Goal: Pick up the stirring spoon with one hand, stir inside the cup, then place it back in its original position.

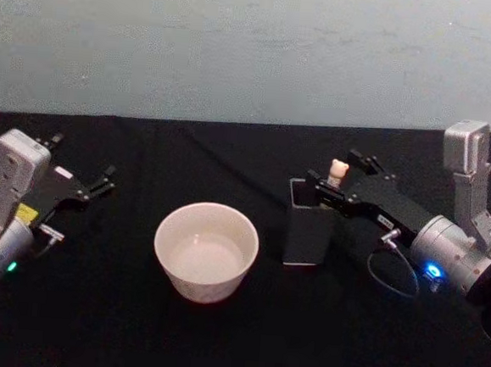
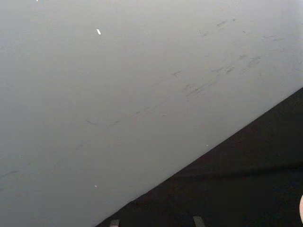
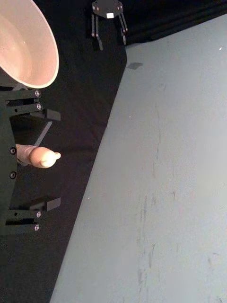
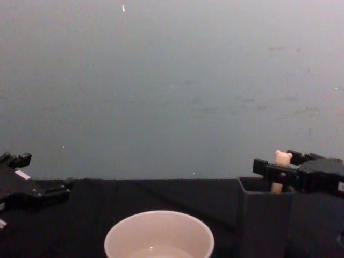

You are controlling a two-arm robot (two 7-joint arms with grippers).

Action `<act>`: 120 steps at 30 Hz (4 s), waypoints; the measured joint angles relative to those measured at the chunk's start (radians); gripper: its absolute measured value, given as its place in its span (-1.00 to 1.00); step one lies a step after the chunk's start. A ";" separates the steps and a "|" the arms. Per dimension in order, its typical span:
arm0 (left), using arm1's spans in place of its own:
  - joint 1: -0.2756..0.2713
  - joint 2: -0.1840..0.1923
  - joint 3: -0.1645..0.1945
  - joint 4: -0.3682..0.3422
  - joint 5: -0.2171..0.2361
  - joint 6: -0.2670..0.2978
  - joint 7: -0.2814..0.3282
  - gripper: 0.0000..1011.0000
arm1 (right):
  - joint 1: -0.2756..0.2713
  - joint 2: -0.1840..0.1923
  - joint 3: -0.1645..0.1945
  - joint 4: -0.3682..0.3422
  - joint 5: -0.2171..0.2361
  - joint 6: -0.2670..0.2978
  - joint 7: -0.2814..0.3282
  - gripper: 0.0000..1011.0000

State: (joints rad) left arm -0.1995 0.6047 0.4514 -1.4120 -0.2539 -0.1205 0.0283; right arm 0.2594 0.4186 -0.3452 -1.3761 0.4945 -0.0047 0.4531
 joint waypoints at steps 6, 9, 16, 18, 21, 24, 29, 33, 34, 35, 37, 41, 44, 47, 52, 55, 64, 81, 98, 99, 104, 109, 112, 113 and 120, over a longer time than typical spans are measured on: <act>0.000 0.000 0.000 0.000 0.000 0.000 0.000 0.98 | 0.000 0.001 0.000 0.000 0.000 -0.001 0.000 0.98; 0.000 0.000 0.000 0.000 0.000 0.000 0.000 0.98 | 0.000 0.001 -0.001 -0.001 0.001 -0.001 0.000 0.98; 0.000 0.000 0.000 0.000 0.000 0.000 0.000 0.98 | -0.001 0.002 -0.001 -0.001 0.001 -0.003 0.000 0.98; 0.000 0.000 0.000 0.000 0.000 0.000 0.000 0.98 | -0.001 0.002 -0.001 -0.001 0.001 -0.003 0.000 0.98; 0.000 0.000 0.000 0.000 0.000 0.000 0.000 0.98 | -0.001 0.002 -0.002 -0.002 0.001 -0.003 0.000 0.98; 0.000 0.000 0.000 0.000 0.000 0.000 0.000 0.98 | -0.001 0.003 -0.002 -0.002 0.001 -0.003 0.000 0.98; 0.000 0.000 0.000 0.000 0.000 0.000 0.000 0.98 | -0.002 0.003 -0.002 -0.002 0.001 -0.004 0.000 0.83; 0.000 0.000 0.000 0.000 0.000 0.000 0.000 0.98 | -0.002 0.003 -0.002 -0.002 0.001 -0.004 0.000 0.63; 0.000 0.000 0.000 0.000 0.000 0.000 0.000 0.98 | -0.002 0.003 -0.002 -0.002 0.001 -0.004 0.000 0.60; 0.000 0.000 0.000 0.000 0.000 0.000 0.000 0.98 | -0.002 0.003 -0.002 -0.002 0.001 -0.005 0.000 0.50; 0.000 0.000 0.000 0.000 0.000 0.000 0.000 0.98 | -0.002 0.003 -0.002 -0.002 0.001 -0.005 0.000 0.42; 0.000 0.000 0.000 0.000 0.000 0.000 0.000 0.98 | -0.002 0.003 -0.002 -0.002 0.001 -0.005 0.000 0.14; 0.000 0.000 0.000 0.000 0.000 0.000 0.000 0.98 | -0.002 0.003 -0.002 -0.002 0.001 -0.005 0.000 -0.06; 0.000 0.000 0.000 0.000 0.000 0.000 0.000 0.98 | -0.002 0.003 -0.002 -0.002 0.001 -0.005 0.000 -0.23; 0.000 0.000 0.000 0.000 0.000 0.000 0.000 0.98 | -0.002 0.003 -0.002 -0.002 0.002 -0.005 0.000 -0.55; 0.000 0.000 0.000 0.000 0.000 0.000 0.000 0.98 | -0.002 0.003 -0.002 -0.002 0.002 -0.005 0.000 -0.58; 0.000 0.000 0.000 0.000 0.000 0.000 0.000 0.98 | -0.002 0.003 -0.002 -0.002 0.001 -0.005 0.000 -0.58; 0.000 0.000 0.000 0.000 0.000 0.000 0.000 0.98 | -0.010 0.002 0.020 -0.058 0.055 0.037 0.004 -0.58; 0.000 0.000 0.000 0.000 0.000 0.000 0.000 0.98 | -0.008 0.013 0.061 -0.154 0.111 0.007 -0.011 -0.58; 0.000 0.000 0.000 0.000 0.000 0.000 0.000 0.98 | -0.006 0.012 0.062 -0.157 0.113 0.004 -0.012 -0.58; 0.000 0.000 0.000 0.000 0.000 0.000 0.000 0.98 | 0.014 0.001 0.064 -0.171 0.130 -0.011 -0.010 -0.58; 0.000 0.000 0.000 0.000 0.000 0.000 0.000 0.98 | 0.041 -0.013 0.045 -0.175 0.142 -0.021 0.007 -0.58; 0.000 0.000 0.000 0.000 0.000 0.000 0.000 0.98 | 0.051 -0.019 0.032 -0.175 0.145 -0.024 0.016 -0.58; 0.000 0.000 0.000 0.000 0.000 0.000 0.000 0.98 | 0.057 -0.023 0.021 -0.173 0.146 -0.024 0.023 -0.58; 0.000 0.000 0.000 0.000 0.000 0.000 0.000 0.98 | 0.077 -0.028 -0.043 -0.158 0.140 -0.025 0.065 -0.58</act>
State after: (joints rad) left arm -0.1995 0.6047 0.4514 -1.4120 -0.2539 -0.1205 0.0283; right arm 0.3366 0.3901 -0.3884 -1.5341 0.6347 -0.0302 0.5178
